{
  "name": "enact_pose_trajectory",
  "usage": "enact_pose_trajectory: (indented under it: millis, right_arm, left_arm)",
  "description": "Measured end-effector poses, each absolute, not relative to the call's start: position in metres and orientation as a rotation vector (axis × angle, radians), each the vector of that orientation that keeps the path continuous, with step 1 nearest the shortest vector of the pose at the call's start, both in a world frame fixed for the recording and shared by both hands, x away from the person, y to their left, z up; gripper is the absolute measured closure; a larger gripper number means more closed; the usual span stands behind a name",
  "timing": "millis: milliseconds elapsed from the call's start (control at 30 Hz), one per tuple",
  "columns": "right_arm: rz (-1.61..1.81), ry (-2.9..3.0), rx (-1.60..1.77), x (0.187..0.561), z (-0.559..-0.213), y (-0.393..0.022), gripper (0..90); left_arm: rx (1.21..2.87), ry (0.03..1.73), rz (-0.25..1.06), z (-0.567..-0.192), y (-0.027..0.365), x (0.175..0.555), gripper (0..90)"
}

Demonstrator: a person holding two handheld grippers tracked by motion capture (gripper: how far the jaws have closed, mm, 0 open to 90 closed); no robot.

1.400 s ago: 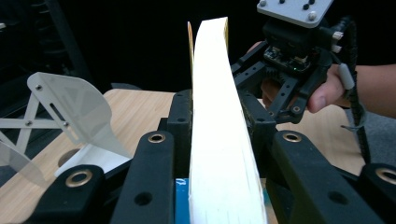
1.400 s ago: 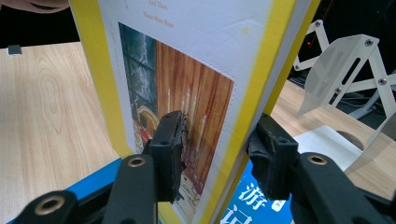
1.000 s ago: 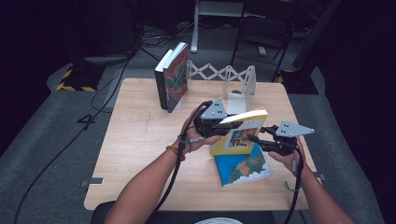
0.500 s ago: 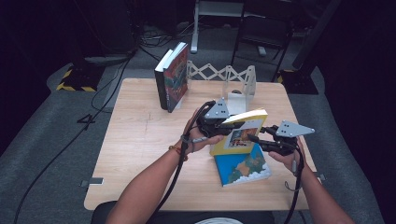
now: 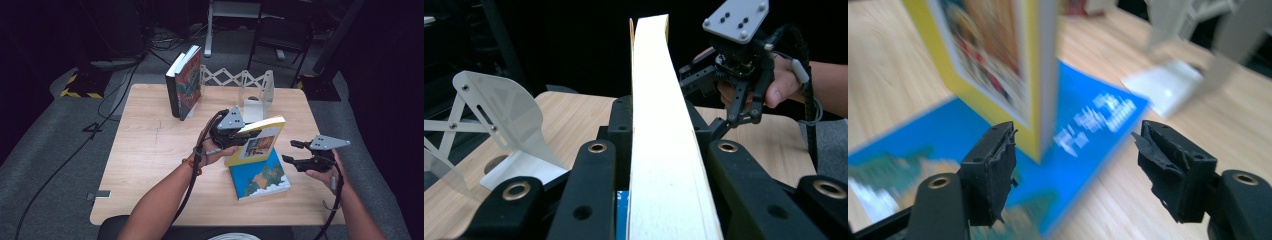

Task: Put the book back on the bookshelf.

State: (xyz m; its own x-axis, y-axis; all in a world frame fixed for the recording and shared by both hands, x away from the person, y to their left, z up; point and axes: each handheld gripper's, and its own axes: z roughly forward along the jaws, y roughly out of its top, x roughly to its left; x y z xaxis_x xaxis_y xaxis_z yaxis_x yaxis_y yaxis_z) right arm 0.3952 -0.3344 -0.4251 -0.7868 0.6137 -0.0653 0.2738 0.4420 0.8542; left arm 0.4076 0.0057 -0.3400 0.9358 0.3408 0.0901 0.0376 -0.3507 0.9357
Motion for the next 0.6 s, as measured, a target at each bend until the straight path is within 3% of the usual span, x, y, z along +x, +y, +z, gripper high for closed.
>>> enact_pose_trajectory:
  millis: [300,600]
  right_arm:
    - [1.124,2.281,0.995,0.408,-0.460,-0.385,27.7]
    - [1.063,2.326,1.090,0.420,-0.487,-0.384,27.1]
  left_arm:
    - [1.893,0.303,0.371,-0.333,0.008,0.409,74.3]
    - [1.880,0.352,0.419,-0.330,0.012,0.420,74.3]
